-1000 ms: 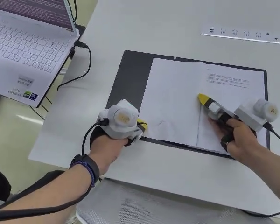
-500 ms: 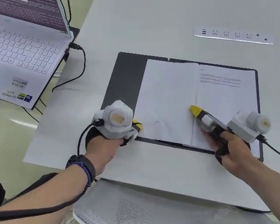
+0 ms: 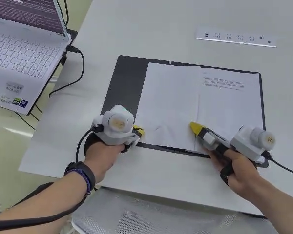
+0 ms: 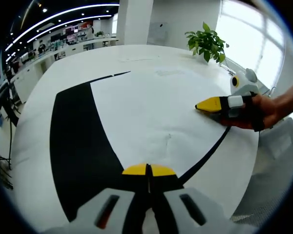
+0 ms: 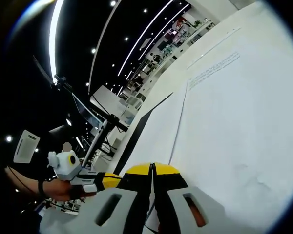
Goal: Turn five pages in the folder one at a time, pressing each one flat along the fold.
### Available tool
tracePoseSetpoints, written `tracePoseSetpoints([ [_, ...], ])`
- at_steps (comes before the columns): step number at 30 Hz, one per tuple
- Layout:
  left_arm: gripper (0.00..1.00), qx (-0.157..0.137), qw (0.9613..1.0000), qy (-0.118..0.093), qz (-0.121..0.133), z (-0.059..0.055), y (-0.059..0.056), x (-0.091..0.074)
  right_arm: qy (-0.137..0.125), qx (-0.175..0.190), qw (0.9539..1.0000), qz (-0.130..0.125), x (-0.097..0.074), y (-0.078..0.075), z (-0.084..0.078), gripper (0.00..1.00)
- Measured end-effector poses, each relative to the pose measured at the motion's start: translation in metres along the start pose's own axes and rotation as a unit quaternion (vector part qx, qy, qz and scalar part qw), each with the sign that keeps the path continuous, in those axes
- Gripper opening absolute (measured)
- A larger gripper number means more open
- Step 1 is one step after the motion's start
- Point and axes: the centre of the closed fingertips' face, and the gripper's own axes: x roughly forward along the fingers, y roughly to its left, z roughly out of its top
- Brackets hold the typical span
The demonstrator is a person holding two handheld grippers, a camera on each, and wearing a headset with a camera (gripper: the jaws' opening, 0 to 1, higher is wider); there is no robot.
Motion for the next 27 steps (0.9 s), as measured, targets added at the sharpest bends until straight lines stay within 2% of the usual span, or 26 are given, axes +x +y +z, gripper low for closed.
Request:
tracePoseSetpoints([
  [7,0.00,-0.002,1.0000,-0.002,-0.001,0.000,0.000,0.000,0.012,-0.004,0.9999,0.002,-0.007,-0.001,-0.009,0.00],
  [11,0.00,-0.003,1.0000,-0.003,-0.001,-0.001,0.000,0.000,0.024,-0.003,0.9997,0.008,-0.015,0.000,-0.020,0.00],
  [27,0.00,-0.007,1.0000,-0.006,-0.001,0.000,0.000,-0.001,0.037,0.004,0.9993,0.004,-0.032,-0.001,-0.042,0.00],
])
